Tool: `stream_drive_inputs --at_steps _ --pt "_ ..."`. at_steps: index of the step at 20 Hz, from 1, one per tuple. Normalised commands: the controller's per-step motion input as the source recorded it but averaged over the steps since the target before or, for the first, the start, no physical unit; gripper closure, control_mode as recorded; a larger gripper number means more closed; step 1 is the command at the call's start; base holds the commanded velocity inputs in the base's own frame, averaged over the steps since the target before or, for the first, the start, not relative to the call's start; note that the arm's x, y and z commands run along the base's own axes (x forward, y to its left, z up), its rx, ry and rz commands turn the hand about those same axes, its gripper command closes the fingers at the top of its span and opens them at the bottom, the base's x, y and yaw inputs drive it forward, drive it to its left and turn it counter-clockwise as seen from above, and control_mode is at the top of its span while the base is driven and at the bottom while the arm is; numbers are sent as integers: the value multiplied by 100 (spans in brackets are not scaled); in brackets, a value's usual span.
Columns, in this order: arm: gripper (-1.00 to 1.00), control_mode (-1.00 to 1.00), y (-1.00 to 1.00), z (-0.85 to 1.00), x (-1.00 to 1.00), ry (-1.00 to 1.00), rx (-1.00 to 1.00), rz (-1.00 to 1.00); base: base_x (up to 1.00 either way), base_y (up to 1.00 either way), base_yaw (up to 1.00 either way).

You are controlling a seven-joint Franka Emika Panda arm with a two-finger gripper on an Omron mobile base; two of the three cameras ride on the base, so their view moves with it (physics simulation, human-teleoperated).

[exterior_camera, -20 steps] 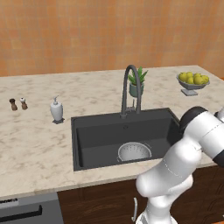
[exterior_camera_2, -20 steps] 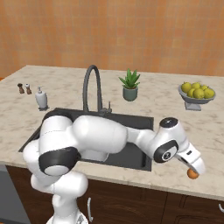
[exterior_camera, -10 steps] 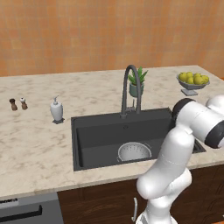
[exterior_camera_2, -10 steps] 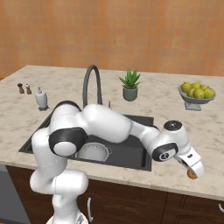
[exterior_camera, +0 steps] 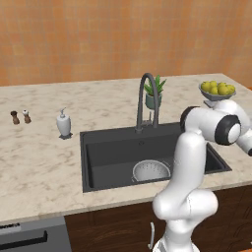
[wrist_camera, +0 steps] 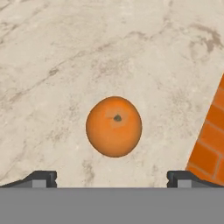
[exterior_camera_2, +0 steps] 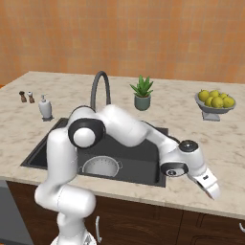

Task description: Put the colander in the sink, put the tangerine in the colander, and turn on the sink faucet and pour water over the colander.

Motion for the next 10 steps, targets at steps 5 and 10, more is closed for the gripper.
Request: stream_drive_inputs --at_steps 5,10 --pt "-100 -100 -36 -8 0 0 1 0 0 0 0" --pt "-100 -100 -20 -5 7 0 0 0 0 0 0"
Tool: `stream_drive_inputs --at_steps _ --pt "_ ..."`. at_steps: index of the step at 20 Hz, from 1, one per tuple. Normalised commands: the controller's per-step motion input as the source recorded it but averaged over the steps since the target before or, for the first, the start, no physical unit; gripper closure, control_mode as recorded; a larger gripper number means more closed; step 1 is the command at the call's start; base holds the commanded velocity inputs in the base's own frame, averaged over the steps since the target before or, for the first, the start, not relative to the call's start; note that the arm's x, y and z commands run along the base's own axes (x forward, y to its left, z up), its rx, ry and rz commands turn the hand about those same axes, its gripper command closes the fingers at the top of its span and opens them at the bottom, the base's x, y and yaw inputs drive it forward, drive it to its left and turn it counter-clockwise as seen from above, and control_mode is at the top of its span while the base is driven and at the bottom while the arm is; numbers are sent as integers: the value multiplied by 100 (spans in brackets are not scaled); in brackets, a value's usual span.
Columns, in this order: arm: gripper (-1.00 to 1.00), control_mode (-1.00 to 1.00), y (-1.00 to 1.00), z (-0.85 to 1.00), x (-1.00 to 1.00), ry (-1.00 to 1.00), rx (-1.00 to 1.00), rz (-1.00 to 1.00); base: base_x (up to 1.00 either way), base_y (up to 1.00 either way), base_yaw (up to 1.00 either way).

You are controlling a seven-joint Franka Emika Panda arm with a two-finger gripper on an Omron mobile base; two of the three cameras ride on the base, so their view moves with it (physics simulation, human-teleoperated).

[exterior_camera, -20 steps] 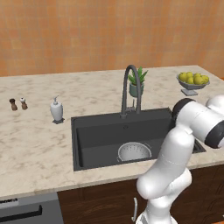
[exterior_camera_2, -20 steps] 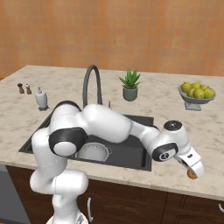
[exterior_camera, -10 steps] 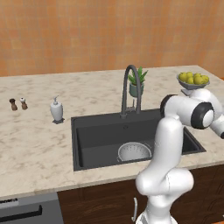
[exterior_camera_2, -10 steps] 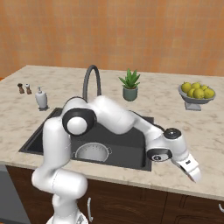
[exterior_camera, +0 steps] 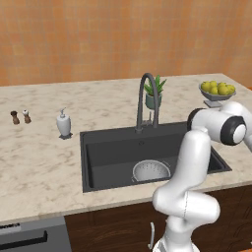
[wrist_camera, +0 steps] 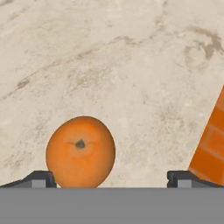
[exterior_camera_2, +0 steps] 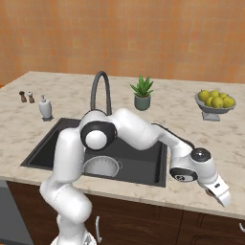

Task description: Put the colander in the sink, put the tangerine in the colander, and turn on the sink faucet and pour water over the colander.

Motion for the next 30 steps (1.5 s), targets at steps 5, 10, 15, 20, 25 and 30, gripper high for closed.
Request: stream_drive_inputs --at_steps 5,10,15,20,25,30 --pt "-100 -100 0 -1 14 0 1 0 0 0 0" --pt "-100 -100 0 -5 19 0 2 0 0 0 0" --pt "-100 -100 0 -18 21 0 5 0 0 0 0" --pt "-100 -100 -1 -19 19 0 5 0 0 0 0" --pt "100 -100 -1 -11 11 0 3 0 0 0 0" --pt "100 -100 1 -9 1 0 0 0 0 0 0"
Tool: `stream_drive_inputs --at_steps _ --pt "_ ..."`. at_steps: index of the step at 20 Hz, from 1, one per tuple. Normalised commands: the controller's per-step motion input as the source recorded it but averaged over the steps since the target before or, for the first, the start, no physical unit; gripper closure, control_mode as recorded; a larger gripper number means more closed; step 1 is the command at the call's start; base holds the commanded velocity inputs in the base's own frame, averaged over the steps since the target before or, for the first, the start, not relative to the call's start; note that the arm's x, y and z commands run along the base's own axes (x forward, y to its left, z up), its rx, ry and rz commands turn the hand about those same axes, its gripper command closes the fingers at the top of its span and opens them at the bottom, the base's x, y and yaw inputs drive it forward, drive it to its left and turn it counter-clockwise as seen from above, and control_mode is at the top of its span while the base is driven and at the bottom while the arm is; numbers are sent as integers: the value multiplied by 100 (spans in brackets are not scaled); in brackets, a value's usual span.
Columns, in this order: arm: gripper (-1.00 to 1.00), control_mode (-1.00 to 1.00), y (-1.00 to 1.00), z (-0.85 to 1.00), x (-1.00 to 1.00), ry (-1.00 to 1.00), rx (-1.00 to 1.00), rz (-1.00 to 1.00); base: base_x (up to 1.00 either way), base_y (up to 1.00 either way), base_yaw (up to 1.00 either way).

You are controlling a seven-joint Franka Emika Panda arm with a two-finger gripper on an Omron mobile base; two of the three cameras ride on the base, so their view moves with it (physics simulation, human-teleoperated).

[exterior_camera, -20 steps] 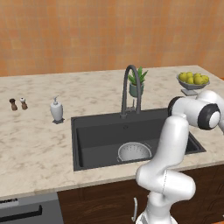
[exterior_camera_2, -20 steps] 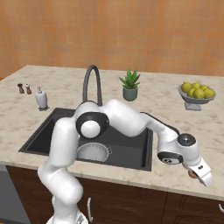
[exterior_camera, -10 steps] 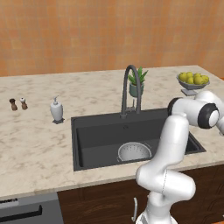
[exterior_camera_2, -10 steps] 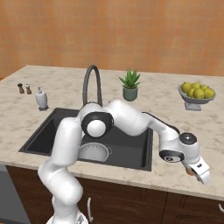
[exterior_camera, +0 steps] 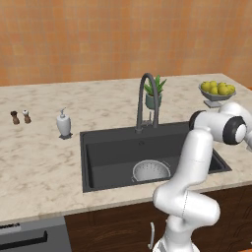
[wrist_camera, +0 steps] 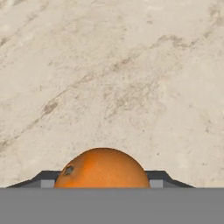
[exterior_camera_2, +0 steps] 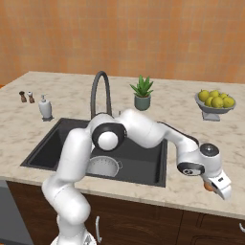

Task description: Put the colander in the sink, put the tangerine in the colander, and turn on the sink faucet and pour water over the colander.

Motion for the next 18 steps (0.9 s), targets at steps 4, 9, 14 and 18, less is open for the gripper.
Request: stream_drive_inputs --at_steps 4,9,14,18 --pt "100 -100 29 11 -12 0 7 2 0 0 0" --pt "100 -100 60 35 -18 0 8 20 0 0 0" --pt "100 -100 81 34 2 14 0 29 0 0 0" --pt "100 -100 92 34 13 9 0 31 0 0 0"
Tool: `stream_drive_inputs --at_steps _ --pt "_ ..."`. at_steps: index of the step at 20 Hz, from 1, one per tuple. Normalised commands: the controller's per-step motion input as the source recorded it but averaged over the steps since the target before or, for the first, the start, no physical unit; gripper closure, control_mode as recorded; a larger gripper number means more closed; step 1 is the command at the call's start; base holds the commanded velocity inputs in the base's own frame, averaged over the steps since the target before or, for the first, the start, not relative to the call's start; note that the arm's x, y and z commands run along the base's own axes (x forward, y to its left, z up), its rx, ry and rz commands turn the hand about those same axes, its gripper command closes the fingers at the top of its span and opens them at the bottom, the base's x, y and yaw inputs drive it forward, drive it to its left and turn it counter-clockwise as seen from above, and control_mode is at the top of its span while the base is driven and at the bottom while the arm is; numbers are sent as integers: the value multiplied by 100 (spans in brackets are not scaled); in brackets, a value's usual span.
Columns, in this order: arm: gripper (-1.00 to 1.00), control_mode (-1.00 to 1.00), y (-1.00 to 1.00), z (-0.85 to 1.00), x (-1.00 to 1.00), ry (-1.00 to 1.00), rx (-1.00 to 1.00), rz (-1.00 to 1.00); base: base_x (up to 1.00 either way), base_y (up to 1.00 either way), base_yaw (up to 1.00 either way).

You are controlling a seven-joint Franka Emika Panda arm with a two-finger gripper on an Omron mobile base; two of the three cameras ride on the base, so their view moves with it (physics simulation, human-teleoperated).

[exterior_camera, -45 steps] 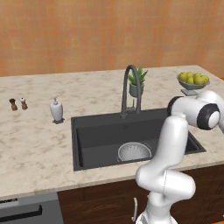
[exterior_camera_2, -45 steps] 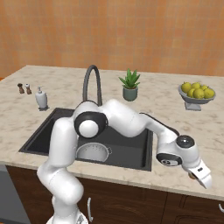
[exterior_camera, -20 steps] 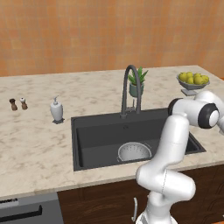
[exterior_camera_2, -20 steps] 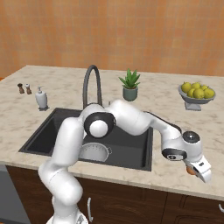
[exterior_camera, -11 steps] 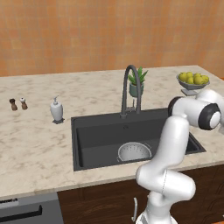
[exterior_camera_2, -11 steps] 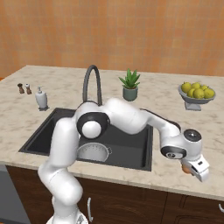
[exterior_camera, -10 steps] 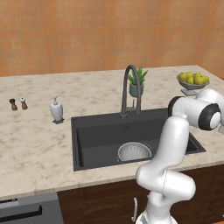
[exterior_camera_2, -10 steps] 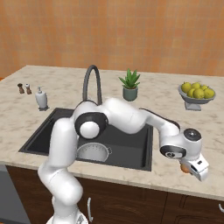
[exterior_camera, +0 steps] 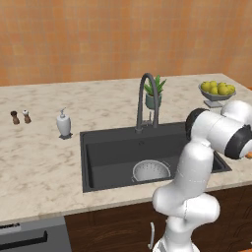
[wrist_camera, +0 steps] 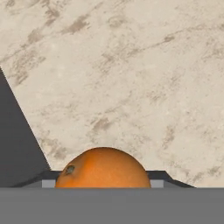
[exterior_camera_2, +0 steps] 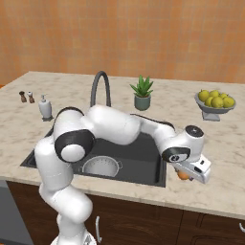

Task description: Put the colander in the sink, put the tangerine in the colander, and turn on the sink faucet and pour water over the colander.

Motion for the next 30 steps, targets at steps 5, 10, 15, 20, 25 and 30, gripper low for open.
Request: stream_drive_inputs --at_steps 5,10,15,20,25,30 --pt "100 -100 93 21 16 1 0 29 0 0 0" --pt "100 -100 87 1 0 -4 0 19 0 0 0" --pt "100 -100 79 11 8 -4 0 4 0 0 0" --pt "100 -100 84 19 12 0 0 0 0 0 0" --pt "100 -100 87 0 0 -1 0 0 0 0 0" --pt "100 -100 77 0 3 -6 0 0 0 0 0"
